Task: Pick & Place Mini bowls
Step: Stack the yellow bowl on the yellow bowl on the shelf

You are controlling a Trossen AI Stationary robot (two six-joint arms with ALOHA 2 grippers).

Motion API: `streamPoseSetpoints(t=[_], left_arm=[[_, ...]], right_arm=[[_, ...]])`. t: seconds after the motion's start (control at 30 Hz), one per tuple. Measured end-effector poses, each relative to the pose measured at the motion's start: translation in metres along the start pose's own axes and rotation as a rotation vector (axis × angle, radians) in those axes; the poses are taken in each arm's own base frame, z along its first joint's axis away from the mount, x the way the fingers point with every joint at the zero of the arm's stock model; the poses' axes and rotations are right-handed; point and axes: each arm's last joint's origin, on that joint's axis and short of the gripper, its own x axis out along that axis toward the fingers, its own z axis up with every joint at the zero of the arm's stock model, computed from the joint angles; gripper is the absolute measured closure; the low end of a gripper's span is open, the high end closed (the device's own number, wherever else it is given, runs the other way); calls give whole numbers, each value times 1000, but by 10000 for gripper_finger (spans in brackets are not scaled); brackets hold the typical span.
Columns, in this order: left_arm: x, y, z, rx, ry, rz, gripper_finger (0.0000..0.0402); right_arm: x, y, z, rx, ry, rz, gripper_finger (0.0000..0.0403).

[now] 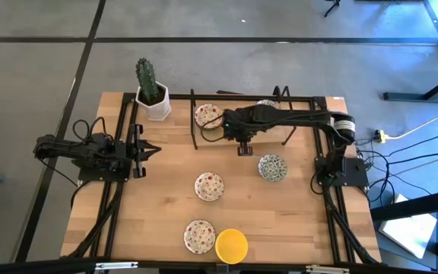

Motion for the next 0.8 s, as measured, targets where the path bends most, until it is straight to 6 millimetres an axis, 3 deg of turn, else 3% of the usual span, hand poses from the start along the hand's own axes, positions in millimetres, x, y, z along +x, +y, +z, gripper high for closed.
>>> streamPoseSetpoints(t=[0.5,0.8], left_arm=[[0,0,0,1,0,0,399],[0,0,0,8,0,0,397]], right_arm=[[10,-5,-2,64,-69,108,394],[10,-4,-4,65,-49,118,336]])
